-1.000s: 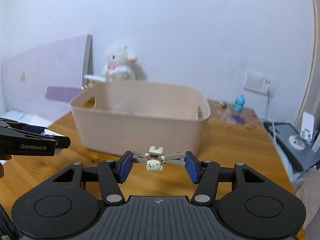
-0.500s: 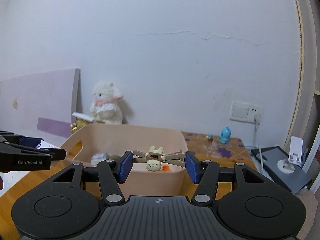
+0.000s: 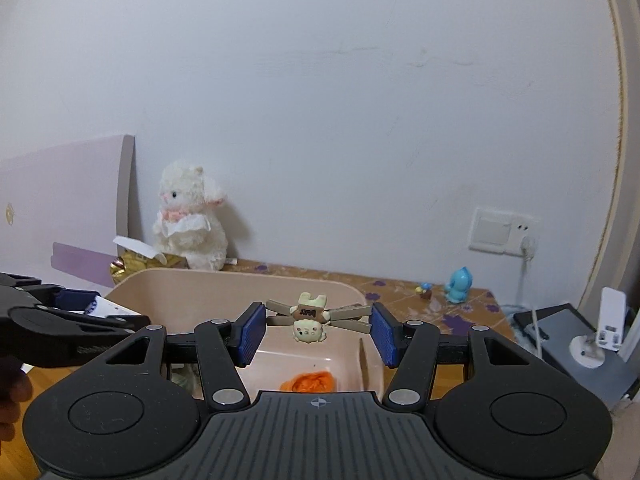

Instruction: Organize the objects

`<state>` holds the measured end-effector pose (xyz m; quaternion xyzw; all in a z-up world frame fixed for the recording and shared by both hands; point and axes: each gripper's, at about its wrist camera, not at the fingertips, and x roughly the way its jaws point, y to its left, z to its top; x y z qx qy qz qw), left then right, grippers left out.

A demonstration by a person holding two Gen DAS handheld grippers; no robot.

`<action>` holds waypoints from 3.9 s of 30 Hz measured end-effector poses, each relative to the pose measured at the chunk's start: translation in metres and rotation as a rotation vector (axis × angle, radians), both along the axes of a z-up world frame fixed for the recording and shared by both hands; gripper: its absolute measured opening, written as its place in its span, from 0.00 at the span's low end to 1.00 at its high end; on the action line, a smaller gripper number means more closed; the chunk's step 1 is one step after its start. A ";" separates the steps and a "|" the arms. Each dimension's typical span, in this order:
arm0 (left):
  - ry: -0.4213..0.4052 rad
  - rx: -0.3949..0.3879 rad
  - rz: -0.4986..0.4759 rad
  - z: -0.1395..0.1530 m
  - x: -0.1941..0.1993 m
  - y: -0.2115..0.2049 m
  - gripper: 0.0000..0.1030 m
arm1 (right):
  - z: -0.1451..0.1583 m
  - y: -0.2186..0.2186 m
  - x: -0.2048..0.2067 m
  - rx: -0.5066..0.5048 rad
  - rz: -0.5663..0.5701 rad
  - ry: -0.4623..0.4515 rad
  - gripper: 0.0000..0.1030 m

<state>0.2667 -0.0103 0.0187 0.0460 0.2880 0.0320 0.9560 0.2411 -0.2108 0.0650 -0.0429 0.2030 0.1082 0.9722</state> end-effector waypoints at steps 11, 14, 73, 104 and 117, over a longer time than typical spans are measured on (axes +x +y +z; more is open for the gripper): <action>0.167 0.094 -0.009 -0.042 0.055 -0.006 0.59 | -0.047 0.028 0.063 -0.078 0.023 0.170 0.52; 0.203 0.086 -0.033 -0.046 0.059 -0.006 0.59 | -0.062 0.030 0.076 -0.077 0.023 0.236 0.52; 0.005 0.001 0.046 0.037 -0.114 0.011 0.91 | 0.009 0.018 -0.087 0.067 0.028 0.153 1.00; -0.038 -0.051 0.015 0.036 -0.238 0.004 0.95 | 0.015 -0.010 -0.201 0.100 0.021 0.107 1.00; -0.042 -0.086 -0.001 0.032 -0.283 -0.006 0.96 | 0.014 -0.027 -0.243 0.097 0.022 0.110 1.00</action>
